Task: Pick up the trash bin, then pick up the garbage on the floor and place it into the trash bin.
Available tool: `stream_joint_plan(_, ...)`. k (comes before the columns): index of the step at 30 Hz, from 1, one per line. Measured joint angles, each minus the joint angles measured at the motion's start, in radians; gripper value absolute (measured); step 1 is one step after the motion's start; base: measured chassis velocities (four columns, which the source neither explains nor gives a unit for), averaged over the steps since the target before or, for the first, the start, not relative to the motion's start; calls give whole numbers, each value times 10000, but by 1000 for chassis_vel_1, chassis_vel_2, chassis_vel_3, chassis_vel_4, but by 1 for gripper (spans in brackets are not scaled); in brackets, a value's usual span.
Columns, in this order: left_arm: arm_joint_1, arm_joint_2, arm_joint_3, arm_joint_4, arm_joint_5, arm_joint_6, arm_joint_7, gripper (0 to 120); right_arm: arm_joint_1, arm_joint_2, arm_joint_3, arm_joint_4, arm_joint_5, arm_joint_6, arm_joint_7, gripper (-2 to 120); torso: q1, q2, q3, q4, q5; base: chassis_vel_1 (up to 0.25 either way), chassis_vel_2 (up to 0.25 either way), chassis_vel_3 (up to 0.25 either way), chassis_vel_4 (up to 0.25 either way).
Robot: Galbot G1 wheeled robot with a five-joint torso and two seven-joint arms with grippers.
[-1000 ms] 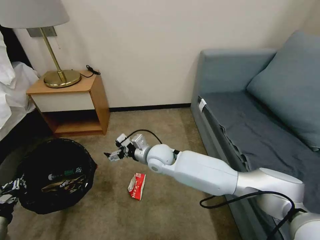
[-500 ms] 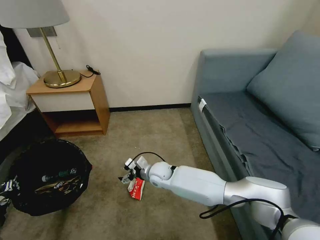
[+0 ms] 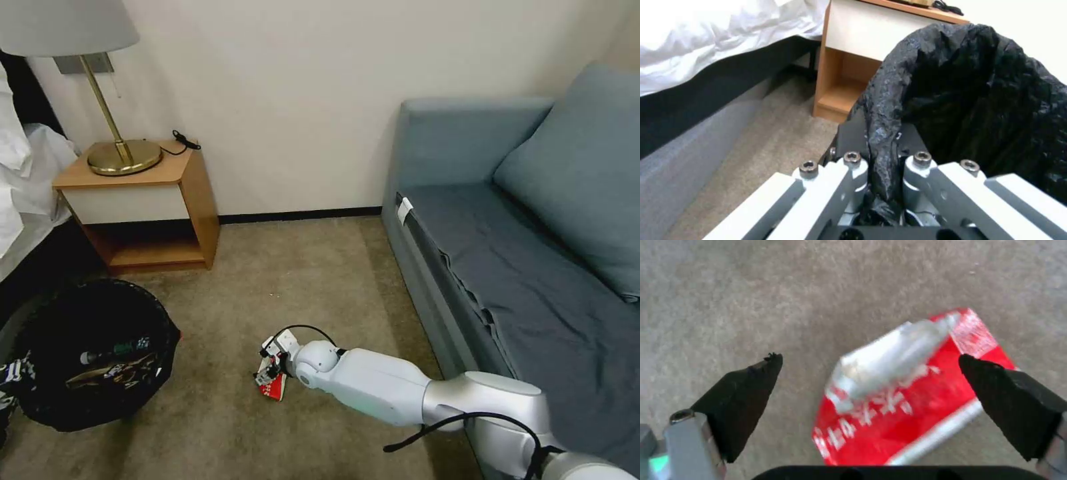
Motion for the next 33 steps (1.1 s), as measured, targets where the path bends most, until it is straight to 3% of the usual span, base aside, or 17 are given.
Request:
stream_joint_plan(8, -115, 183, 60, 320, -107, -65, 54, 4, -206, 927, 160, -1306, -267, 249, 120, 100, 0, 0, 0, 0, -1, 0, 0, 0, 0)
stream_joint_plan(18, -156, 501, 49, 587, -319, -132, 92, 4, -415, 1008, 228, -1879, -855, 549, 296, 100, 0, 0, 0, 0, 0, 0, 0, 0, 0)
stream_joint_plan(24, -146, 569, 53, 599, -398, -146, 98, 4, -520, 994, 312, -2199, -1179, 758, 334, 84, 0, 0, 0, -1, 0, 0, 0, 0, 0)
stream_joint_plan(25, -118, 589, 46, 611, -433, -167, 112, 4, -536, 990, 316, -2259, -1260, 846, 330, 76, 0, 0, 0, 0, 1, 0, 0, 0, 0)
stream_joint_plan(33, 22, 582, 18, 623, -483, -246, 183, 4, -549, 984, 304, -2393, -1403, 1055, 299, 49, 0, 0, 0, 0, 3, 0, 0, 0, 0)
